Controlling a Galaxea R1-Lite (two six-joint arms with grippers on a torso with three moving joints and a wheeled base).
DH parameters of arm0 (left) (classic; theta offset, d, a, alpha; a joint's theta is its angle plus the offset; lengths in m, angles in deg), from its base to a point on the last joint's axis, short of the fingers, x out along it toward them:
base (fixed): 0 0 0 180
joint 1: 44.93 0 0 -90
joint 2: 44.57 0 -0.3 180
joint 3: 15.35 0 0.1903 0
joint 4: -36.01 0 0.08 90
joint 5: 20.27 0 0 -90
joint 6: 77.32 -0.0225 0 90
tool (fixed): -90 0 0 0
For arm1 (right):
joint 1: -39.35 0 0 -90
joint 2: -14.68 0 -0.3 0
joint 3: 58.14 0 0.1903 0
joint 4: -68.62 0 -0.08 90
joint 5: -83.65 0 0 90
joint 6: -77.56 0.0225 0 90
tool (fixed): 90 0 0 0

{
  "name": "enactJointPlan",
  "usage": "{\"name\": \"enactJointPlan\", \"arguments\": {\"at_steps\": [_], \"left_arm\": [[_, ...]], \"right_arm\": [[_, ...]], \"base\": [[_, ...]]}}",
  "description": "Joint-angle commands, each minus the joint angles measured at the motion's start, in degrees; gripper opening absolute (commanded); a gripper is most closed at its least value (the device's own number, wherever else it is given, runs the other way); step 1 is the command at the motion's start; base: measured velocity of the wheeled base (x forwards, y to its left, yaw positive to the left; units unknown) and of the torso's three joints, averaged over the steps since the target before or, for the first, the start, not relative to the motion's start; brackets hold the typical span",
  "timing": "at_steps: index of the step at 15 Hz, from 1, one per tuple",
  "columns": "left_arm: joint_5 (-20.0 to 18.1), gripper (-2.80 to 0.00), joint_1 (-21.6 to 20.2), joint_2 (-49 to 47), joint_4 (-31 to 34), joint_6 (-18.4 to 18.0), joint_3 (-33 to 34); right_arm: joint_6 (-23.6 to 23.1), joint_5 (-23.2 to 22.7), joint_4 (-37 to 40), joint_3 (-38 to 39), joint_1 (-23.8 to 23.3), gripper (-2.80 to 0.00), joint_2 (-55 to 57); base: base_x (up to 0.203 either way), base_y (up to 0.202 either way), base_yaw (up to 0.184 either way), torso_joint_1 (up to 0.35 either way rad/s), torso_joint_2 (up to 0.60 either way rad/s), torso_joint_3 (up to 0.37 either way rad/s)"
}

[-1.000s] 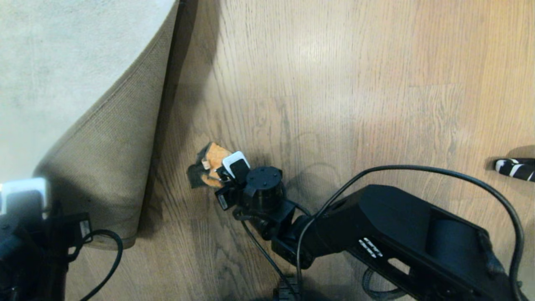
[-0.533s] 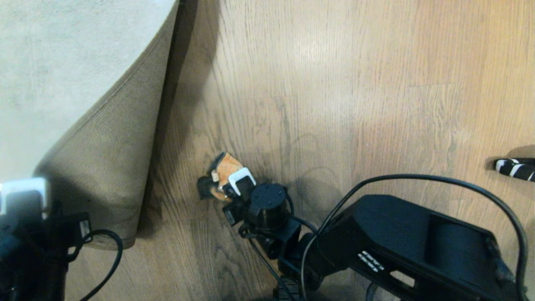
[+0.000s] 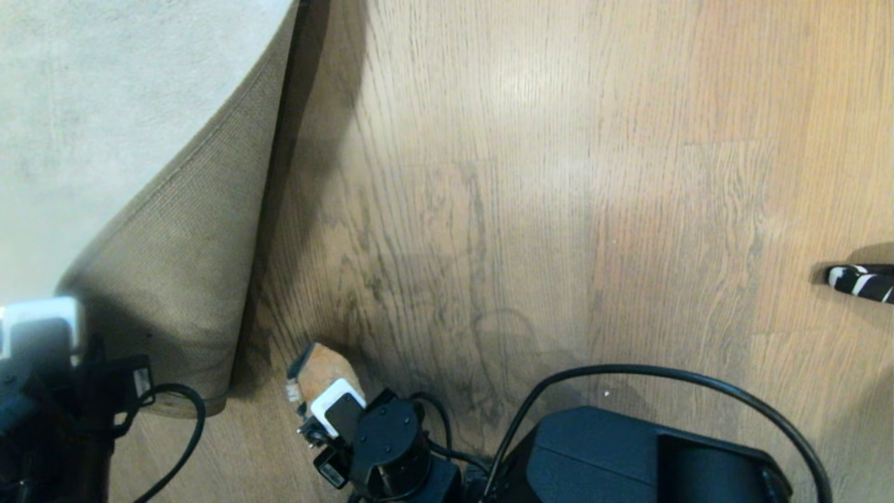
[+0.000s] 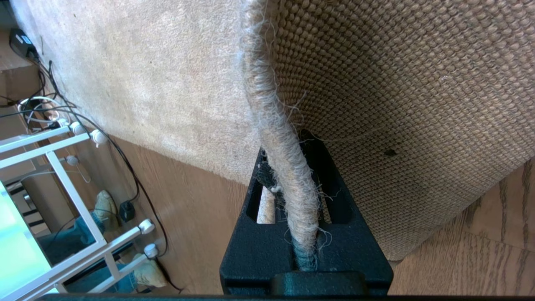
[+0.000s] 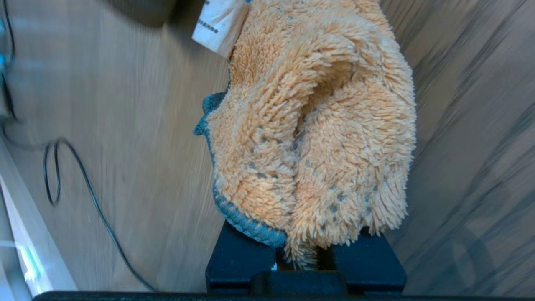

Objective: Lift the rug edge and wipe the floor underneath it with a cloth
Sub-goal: Wipe the floor under the carpet with a rag

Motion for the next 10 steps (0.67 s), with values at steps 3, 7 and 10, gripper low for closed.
{"name": "enactJointPlan", "arguments": {"at_steps": [3, 7, 10], "left_arm": [[0.27, -2.80, -0.01, -0.11, -0.50, -0.07, 0.00], [0.27, -2.80, 0.00, -0.18, -0.50, -0.07, 0.00], [0.18, -2.80, 0.02, -0.84, -0.50, -0.07, 0.00]], "right_arm": [[-0.01, -0.05, -0.38, -4.01, -0.52, -2.80, 5.05], [0.07, -0.07, 0.41, -9.12, -4.18, -2.80, 6.53], [0.08, -0.05, 1.28, -10.76, -8.15, -2.80, 4.28]], "base": [[0.000, 0.000, 0.000, 0.000, 0.00, 0.000], [0.000, 0.000, 0.000, 0.000, 0.00, 0.000], [0.000, 0.000, 0.000, 0.000, 0.00, 0.000]]}}
